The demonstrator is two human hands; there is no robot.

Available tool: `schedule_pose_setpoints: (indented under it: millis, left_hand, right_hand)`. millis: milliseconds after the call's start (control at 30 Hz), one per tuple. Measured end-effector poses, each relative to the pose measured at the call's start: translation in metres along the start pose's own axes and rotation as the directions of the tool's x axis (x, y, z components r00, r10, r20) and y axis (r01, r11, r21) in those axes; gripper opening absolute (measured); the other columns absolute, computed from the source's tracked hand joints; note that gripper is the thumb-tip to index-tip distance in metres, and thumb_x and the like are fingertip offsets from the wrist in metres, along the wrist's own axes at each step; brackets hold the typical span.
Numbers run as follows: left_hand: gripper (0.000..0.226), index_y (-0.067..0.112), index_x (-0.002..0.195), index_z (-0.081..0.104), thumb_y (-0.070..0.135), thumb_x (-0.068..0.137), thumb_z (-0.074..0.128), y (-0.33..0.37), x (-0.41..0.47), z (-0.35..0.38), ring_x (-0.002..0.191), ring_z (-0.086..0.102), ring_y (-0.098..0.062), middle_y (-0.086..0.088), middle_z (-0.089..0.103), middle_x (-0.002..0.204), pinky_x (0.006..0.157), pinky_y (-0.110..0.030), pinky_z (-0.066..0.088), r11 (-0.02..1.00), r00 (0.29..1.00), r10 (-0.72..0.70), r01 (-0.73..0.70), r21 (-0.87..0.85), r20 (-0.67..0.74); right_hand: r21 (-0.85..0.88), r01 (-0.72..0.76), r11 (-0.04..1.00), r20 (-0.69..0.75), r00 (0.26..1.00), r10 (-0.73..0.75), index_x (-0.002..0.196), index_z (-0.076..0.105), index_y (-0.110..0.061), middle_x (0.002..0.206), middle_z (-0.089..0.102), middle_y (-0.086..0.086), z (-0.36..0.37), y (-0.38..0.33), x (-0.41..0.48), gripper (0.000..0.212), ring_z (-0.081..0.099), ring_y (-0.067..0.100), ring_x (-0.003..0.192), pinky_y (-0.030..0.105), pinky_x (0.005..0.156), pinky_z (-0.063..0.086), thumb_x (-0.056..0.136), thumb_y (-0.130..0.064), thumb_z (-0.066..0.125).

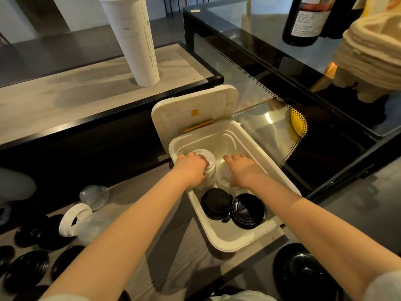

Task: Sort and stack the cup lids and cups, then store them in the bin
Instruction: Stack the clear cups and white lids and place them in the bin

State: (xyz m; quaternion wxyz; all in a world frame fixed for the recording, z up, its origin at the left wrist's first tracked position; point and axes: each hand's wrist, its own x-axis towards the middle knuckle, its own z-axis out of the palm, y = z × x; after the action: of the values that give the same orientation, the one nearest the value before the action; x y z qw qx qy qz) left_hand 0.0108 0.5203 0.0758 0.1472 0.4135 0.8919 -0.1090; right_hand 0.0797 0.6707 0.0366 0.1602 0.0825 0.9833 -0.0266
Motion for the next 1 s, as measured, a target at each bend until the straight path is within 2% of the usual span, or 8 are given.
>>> schedule_pose_setpoints:
  millis: [100,233,433,600,733,833,933,1000]
  left_hand:
    - [0.043,0.018,0.133,0.05,0.034,0.094,0.045,-0.002,-0.006,-0.001,0.125,0.039,-0.026,-0.003,0.045,0.14,0.101,-0.04,0.034,1.0,0.997,0.005,-0.006,-0.017,-0.074]
    - [0.044,0.016,0.132,0.052,0.038,0.094,0.042,-0.014,-0.026,-0.004,0.128,0.038,-0.021,-0.003,0.048,0.137,0.102,-0.039,0.034,0.996,0.964,0.012,-0.036,-0.085,-0.265]
    - [0.044,0.018,0.132,0.053,0.038,0.093,0.048,-0.053,-0.09,-0.004,0.133,0.035,-0.019,-0.001,0.047,0.14,0.105,-0.04,0.033,0.982,0.902,-0.116,0.041,-0.185,-0.415]
    - [0.049,0.019,0.138,0.045,0.039,0.094,0.047,-0.094,-0.155,0.017,0.141,0.026,-0.019,0.0,0.039,0.148,0.111,-0.041,0.026,0.941,0.875,-0.293,0.192,-0.28,-0.384]
    - [0.048,0.018,0.137,0.047,0.038,0.093,0.05,-0.128,-0.208,0.05,0.139,0.03,-0.019,0.0,0.04,0.146,0.11,-0.041,0.027,0.875,0.847,-0.434,0.314,-0.37,-0.308]
    - [0.045,0.017,0.133,0.052,0.034,0.092,0.053,-0.153,-0.244,0.078,0.132,0.038,-0.021,-0.001,0.046,0.141,0.105,-0.04,0.034,0.817,0.823,-0.519,0.4,-0.415,-0.23]
    - [0.038,0.012,0.121,0.06,0.03,0.088,0.058,-0.18,-0.277,0.107,0.119,0.05,-0.027,-0.005,0.058,0.124,0.093,-0.043,0.045,0.749,0.796,-0.584,0.451,-0.486,-0.161]
    - [0.047,0.011,0.132,0.052,0.031,0.09,0.057,-0.196,-0.294,0.129,0.127,0.044,-0.028,-0.007,0.051,0.136,0.102,-0.042,0.04,0.688,0.775,-0.627,0.505,-0.522,-0.077]
  right_hand:
    - [0.098,0.01,0.995,-0.02,1.0,-0.008,0.144,0.025,-0.017,0.14,0.038,0.008,-0.007,0.001,-0.01,0.08,0.038,0.028,0.128,0.034,0.102,0.036,0.08,-0.032,0.072]
    - [0.233,0.044,0.972,-0.106,0.994,-0.019,0.146,0.026,-0.018,0.143,0.036,0.005,-0.021,-0.004,-0.024,0.078,0.037,0.026,0.13,0.036,0.1,0.037,0.083,-0.033,0.068]
    - [0.293,0.183,0.939,-0.34,0.937,-0.077,0.134,0.047,-0.012,0.133,0.048,0.008,-0.046,-0.043,-0.043,0.058,0.045,0.027,0.124,0.039,0.099,0.041,0.084,-0.031,0.067]
    - [0.203,0.329,0.922,-0.373,0.897,-0.238,0.138,0.044,-0.015,0.138,0.046,0.005,-0.06,-0.111,-0.056,0.054,0.04,0.025,0.128,0.034,0.103,0.035,0.089,-0.031,0.061]
    - [0.18,0.416,0.891,-0.37,0.868,-0.33,0.136,0.046,-0.02,0.137,0.048,0.001,-0.056,-0.173,-0.058,0.051,0.044,0.02,0.126,0.033,0.101,0.039,0.089,-0.034,0.059]
    - [0.201,0.453,0.868,-0.303,0.872,-0.385,0.135,0.048,-0.021,0.135,0.05,-0.001,-0.046,-0.216,-0.056,0.048,0.046,0.018,0.125,0.034,0.1,0.042,0.09,-0.035,0.058]
    - [0.23,0.474,0.85,-0.225,0.875,-0.428,0.133,0.049,-0.02,0.133,0.052,0.001,-0.033,-0.256,-0.051,0.047,0.047,0.019,0.124,0.033,0.099,0.042,0.09,-0.035,0.058]
    - [0.248,0.46,0.852,-0.165,0.887,-0.431,0.133,0.048,-0.02,0.133,0.052,0.002,-0.02,-0.282,-0.047,0.048,0.047,0.02,0.123,0.034,0.097,0.042,0.089,-0.036,0.058]
